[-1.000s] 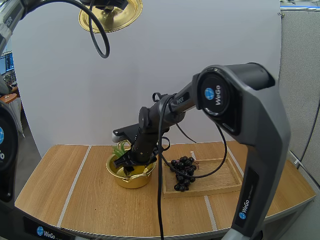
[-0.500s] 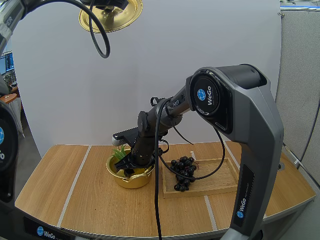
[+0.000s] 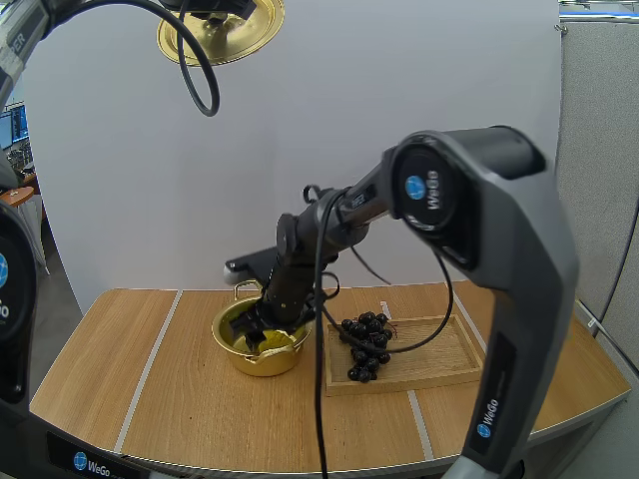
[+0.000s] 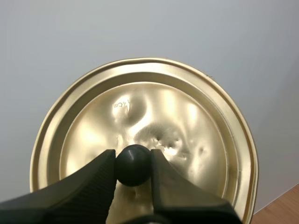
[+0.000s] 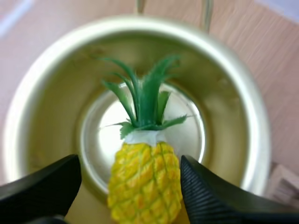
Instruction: Open the pot, put the pineapple inside, and close it
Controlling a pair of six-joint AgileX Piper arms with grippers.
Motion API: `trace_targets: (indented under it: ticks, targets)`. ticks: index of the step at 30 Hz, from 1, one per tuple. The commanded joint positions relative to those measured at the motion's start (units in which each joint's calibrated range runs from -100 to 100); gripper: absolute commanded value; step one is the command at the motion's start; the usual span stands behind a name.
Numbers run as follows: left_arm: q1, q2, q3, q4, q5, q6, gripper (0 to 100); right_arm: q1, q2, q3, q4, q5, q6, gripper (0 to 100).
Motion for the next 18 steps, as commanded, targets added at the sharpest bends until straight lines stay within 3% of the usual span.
trace_targets:
  ticks: [1,18]
  targets:
    - [-0.11,-0.23,-0.42,0.03,-0.55,-0.57,0,-0.17,-12.71,-0.01,-0.29,6.56,-0.12,100]
    - [-0.11,-0.23,-0.42,0.03,-0.55,-0.57,0,-0.17,-52.66,-0.01,-1.17,28.84,2.16,100]
